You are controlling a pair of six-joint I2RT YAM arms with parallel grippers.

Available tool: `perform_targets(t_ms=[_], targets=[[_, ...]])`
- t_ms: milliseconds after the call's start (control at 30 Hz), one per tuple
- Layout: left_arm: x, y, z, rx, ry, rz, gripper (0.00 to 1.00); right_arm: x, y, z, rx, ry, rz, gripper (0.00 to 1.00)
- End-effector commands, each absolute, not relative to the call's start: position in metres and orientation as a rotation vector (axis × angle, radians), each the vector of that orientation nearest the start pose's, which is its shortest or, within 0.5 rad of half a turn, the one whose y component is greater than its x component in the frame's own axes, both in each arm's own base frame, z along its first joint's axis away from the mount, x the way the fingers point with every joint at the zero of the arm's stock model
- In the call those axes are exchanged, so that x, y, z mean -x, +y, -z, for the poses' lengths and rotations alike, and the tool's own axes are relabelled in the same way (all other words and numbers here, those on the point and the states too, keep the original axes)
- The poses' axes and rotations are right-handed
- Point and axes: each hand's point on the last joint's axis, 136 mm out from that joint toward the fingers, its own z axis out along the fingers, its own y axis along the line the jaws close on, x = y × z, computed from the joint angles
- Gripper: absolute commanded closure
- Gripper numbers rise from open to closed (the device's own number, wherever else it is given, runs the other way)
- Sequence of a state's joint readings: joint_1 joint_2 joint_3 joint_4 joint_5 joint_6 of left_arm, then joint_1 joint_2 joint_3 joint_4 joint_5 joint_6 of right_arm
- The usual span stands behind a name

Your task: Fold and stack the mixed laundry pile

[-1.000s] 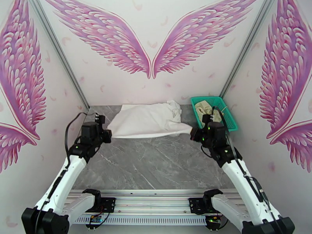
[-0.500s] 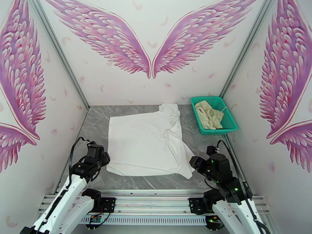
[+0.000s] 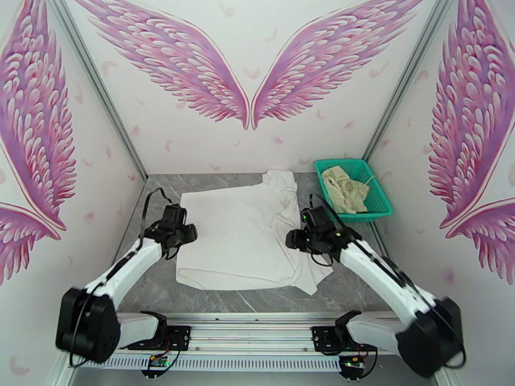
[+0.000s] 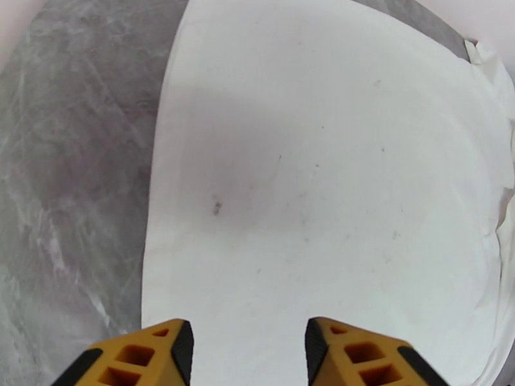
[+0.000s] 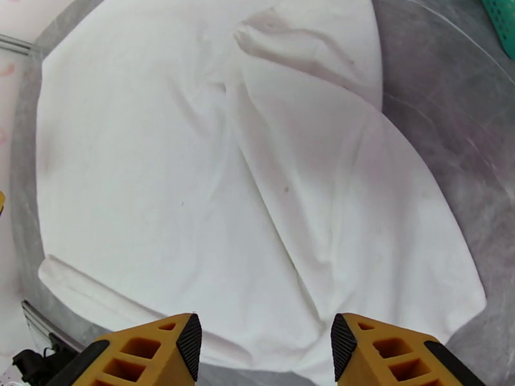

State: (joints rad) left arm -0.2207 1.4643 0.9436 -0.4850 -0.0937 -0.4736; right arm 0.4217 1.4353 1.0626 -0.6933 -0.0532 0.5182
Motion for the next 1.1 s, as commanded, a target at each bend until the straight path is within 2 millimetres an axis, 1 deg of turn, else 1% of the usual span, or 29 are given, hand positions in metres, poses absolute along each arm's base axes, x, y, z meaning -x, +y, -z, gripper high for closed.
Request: perform_targets(t_ms=[0,67,133,200,267,333,367,400,467,533,600,700,800,967,1000,1067], targets=[[-0.414,-0.075,-0.106,0.354,2.478,0.233,0.5,-0.38,0.185,-0.135,0.004,2.59,-0.406,0.42],[-0.431,-0.074,-0.091,0.389,2.509,0.237,0.5,-0.405,0.202,-0.126,0.027,2.612,-0.422,0.44],[-0.442,-0.07,-0.079,0.426,2.526,0.239,0.51,-0.421,0.217,-0.12,0.049,2.629,-0.437,0.45],[-0.451,-0.062,-0.065,0.47,2.543,0.245,0.51,-0.429,0.233,-0.113,0.087,2.631,-0.442,0.45],[-0.46,-0.048,-0.05,0.525,2.564,0.24,0.51,-0.438,0.24,-0.1,0.103,2.651,-0.421,0.45],[-0.469,-0.036,-0.04,0.578,2.573,0.24,0.51,-0.45,0.239,-0.088,0.097,2.669,-0.375,0.45],[-0.469,-0.03,-0.032,0.606,2.584,0.235,0.51,-0.457,0.237,-0.081,0.098,2.679,-0.345,0.45],[-0.48,-0.026,-0.039,0.623,2.559,0.24,0.51,-0.461,0.235,-0.077,0.103,2.688,-0.319,0.45],[-0.486,-0.017,-0.032,0.676,2.565,0.237,0.51,-0.473,0.23,-0.065,0.102,2.709,-0.267,0.45],[-0.488,-0.01,-0.022,0.727,2.582,0.224,0.51,-0.481,0.222,-0.06,0.084,2.721,-0.212,0.45],[-0.489,-0.007,-0.015,0.757,2.594,0.219,0.52,-0.484,0.214,-0.066,0.071,2.714,-0.163,0.45],[-0.489,-0.004,-0.01,0.773,2.597,0.22,0.52,-0.476,0.202,-0.086,0.08,2.693,-0.107,0.42],[-0.488,0.003,-0.009,0.808,2.601,0.209,0.52,-0.457,0.183,-0.096,0.097,2.691,-0.047,0.38],[-0.479,0.023,-0.003,0.903,2.6,0.222,0.53,-0.408,0.133,-0.085,0.027,2.758,0.028,0.35],[-0.477,0.025,-0.001,0.915,2.602,0.229,0.54,-0.401,0.128,-0.085,0.011,2.762,0.027,0.34],[-0.475,0.03,-0.001,0.927,2.598,0.248,0.54,-0.38,0.118,-0.081,0.003,2.787,-0.003,0.31]])
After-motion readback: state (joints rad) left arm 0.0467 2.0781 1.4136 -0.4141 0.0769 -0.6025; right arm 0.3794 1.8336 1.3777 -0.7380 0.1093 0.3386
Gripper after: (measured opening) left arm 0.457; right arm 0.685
